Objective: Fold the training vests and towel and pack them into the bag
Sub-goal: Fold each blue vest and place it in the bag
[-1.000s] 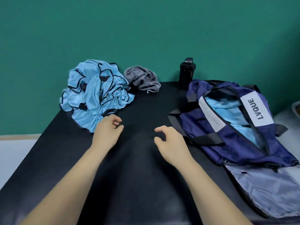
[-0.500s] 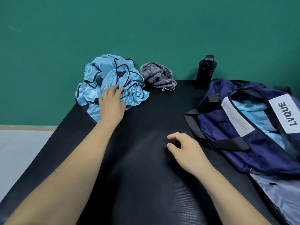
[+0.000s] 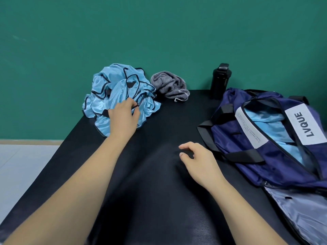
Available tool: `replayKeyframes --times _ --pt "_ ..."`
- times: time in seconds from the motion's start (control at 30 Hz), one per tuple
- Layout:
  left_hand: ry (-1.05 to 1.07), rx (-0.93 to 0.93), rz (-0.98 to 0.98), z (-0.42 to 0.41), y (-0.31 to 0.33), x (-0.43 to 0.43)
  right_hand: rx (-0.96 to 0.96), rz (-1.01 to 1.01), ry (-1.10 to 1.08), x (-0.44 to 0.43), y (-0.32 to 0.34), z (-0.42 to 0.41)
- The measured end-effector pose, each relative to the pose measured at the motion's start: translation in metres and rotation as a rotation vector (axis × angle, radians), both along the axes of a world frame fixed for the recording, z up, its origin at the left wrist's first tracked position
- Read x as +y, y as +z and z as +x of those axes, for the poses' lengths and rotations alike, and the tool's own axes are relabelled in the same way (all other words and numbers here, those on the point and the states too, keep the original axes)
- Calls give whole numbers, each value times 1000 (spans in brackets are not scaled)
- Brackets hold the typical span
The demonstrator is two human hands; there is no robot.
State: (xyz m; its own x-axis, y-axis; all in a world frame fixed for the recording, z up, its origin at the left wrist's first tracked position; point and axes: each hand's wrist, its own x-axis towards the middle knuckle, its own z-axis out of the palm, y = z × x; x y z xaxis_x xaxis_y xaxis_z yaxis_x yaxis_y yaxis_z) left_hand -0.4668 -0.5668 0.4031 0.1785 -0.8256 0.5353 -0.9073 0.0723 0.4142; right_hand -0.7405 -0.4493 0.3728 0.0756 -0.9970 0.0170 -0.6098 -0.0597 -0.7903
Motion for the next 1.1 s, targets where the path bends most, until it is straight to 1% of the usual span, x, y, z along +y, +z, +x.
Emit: replayKeyframes --times 0.17,0.33,0.47,0.57,0.6,0.7,0.77,0.8,0.87,0.9,0.93,0.97,1.03,1.1 --pt "-151 250 60 -29 21 74 -146 -4 -57 4 8 1" --pt "-261 340 120 -65 15 126 -307 51 -40 10 10 12" --pt "-390 451 239 -87 15 145 -537 194 -58 10 13 17" --pt "-495 586 414 -92 15 146 -673 290 -60 3 13 14" --pt "-543 624 480 -92 16 146 -670 306 -49 2 11 12" --pt "-641 621 586 -86 15 145 -568 302 10 -1 7 11" --pt "-599 608 567 -75 14 138 -520 269 -1 -2 5 13" --pt "-538 534 494 -66 9 131 -508 249 -9 -2 5 13" --pt "-371 283 297 -40 -5 113 -470 205 -21 -3 5 13" --pt "-276 157 235 -26 -15 103 -434 184 -19 -3 5 13" --pt "-165 61 211 -13 -23 94 -376 164 -11 -2 5 12" --pt "-54 9 209 0 -30 85 -308 141 -3 -1 3 11" --pt "103 -5 239 21 -39 73 -155 90 7 2 0 9" --pt "162 29 296 37 -48 62 -34 57 30 6 -2 8"
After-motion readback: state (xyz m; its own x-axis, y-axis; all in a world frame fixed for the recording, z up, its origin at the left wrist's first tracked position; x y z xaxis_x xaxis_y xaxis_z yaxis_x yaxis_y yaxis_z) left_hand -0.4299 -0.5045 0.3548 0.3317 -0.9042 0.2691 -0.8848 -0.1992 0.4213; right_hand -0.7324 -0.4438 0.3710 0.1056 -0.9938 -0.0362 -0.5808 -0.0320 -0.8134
